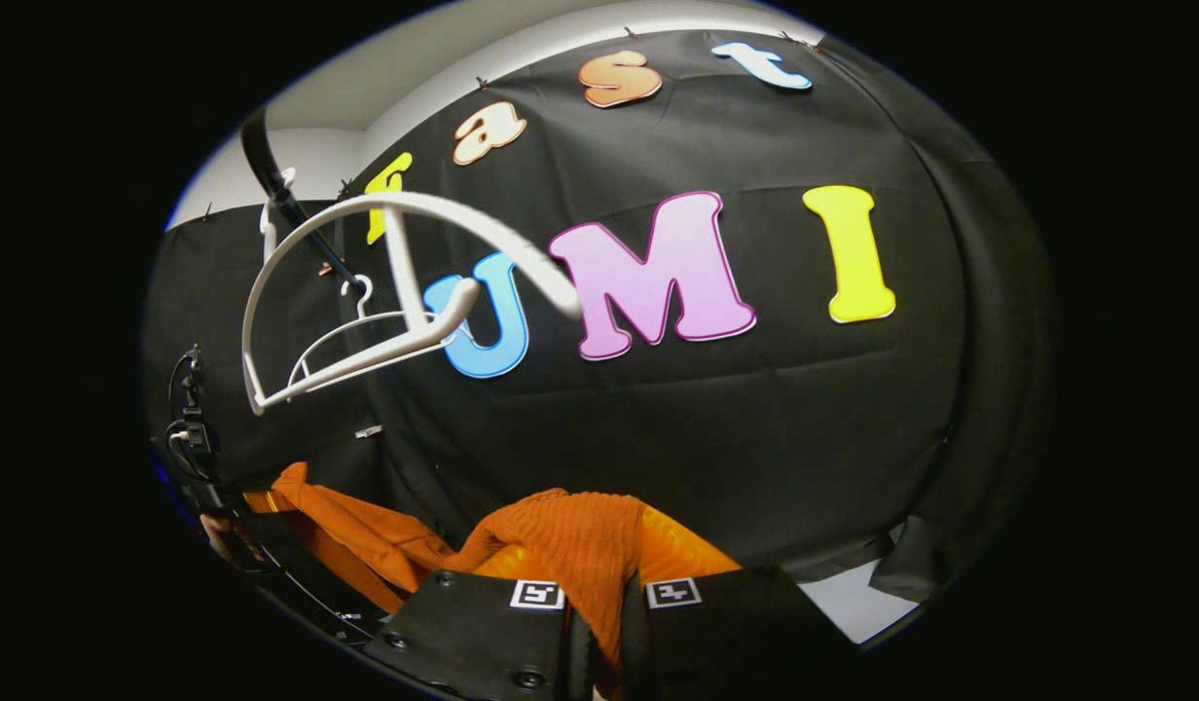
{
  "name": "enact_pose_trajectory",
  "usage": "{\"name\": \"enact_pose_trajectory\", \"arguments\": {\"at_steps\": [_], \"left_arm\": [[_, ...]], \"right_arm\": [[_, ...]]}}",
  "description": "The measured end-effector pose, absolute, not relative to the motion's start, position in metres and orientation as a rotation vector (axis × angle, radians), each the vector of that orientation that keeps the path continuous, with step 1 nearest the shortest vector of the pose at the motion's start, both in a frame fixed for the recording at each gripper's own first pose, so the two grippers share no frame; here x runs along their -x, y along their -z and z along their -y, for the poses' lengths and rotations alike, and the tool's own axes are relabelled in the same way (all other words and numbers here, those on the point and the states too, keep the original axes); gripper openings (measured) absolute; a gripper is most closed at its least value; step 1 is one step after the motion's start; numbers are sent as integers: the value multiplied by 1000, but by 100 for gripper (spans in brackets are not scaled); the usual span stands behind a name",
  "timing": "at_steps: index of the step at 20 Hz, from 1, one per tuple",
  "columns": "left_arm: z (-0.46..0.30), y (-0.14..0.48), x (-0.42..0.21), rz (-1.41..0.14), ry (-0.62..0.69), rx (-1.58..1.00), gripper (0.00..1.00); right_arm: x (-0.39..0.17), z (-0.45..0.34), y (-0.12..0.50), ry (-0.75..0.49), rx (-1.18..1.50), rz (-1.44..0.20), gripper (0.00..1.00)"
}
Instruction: Grasp the clothes on the hanger with both hands and then place them into the laundry hamper below.
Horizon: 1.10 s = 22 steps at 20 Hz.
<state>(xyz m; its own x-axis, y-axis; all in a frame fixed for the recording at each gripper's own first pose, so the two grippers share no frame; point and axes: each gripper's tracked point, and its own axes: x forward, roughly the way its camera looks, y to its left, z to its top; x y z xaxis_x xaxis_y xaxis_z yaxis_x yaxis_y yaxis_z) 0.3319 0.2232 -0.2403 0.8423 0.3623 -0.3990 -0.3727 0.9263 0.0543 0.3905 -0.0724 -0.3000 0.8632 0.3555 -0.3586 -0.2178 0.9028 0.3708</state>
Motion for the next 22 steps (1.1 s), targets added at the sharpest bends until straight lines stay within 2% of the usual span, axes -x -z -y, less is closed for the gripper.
{"name": "enact_pose_trajectory", "arguments": {"at_steps": [4, 5, 7, 8, 12, 13, 14, 22], "left_arm": [[-179, 267, -330, -471, -305, 45, 7], [-166, 275, -330, -483, -282, 60, 7], [-142, 288, -332, -515, -242, 76, 7], [-135, 295, -331, -532, -225, 83, 7], [-116, 310, -333, -574, -179, 81, 7], [-113, 313, -332, -585, -165, 73, 7], [-112, 317, -331, -596, -153, 65, 7], [-102, 384, -311, -836, -121, 92, 7]], "right_arm": [[-359, 9, 310, -445, -358, -501, 16], [-353, -4, 314, -473, -362, -517, 20], [-340, -24, 322, -511, -374, -558, 12], [-331, -35, 322, -534, -385, -574, 16], [-305, -65, 333, -598, -355, -621, 16], [-302, -71, 335, -607, -354, -633, 20], [-297, -78, 339, -616, -355, -646, 16], [-265, -82, 406, -578, -270, -889, 16]]}}
